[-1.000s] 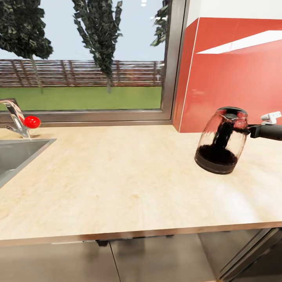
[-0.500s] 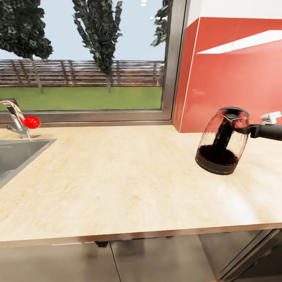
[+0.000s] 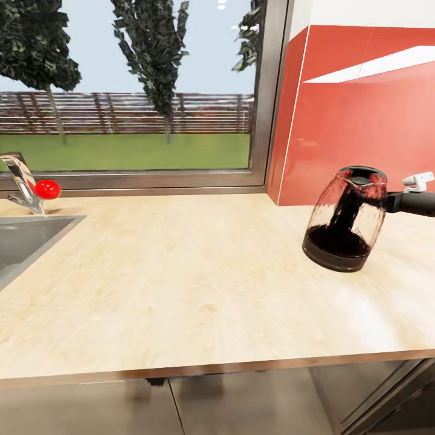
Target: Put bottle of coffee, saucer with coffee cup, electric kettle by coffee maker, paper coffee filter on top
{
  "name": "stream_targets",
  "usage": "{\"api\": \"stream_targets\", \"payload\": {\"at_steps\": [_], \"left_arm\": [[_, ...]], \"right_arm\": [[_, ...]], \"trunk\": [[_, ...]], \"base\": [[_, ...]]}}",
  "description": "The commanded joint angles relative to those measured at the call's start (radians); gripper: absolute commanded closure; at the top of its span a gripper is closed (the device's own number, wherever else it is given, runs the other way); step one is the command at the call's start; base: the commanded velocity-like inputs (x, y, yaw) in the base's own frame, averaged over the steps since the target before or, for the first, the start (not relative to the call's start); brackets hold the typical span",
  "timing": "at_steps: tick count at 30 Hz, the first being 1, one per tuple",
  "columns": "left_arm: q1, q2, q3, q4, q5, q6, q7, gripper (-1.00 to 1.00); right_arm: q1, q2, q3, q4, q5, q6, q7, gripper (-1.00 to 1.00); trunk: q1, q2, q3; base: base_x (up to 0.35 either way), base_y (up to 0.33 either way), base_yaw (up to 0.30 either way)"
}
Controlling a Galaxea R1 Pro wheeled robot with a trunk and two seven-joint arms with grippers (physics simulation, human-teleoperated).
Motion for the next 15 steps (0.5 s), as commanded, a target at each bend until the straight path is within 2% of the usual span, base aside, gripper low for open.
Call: {"api": "stream_targets", "payload": {"at_steps": [1, 15], "left_arm": [[0.0, 0.0, -0.006, 0.0, 0.011, -0.001, -0.005, -1.0], [0.0, 0.0, -0.006, 0.0, 0.011, -0.001, -0.005, -1.0]], "right_arm": [[-0.001, 0.001, -0.006, -0.001, 0.01, 0.007, 0.008, -1.0], [-0.001, 0.001, -0.006, -0.001, 0.01, 0.007, 0.008, -1.0]], "trunk": [[0.0, 0.0, -0.001], [0.0, 0.0, -0.001]], "base": [[0.0, 0.0, 0.0], [0.022, 0.02, 0.0]]}}
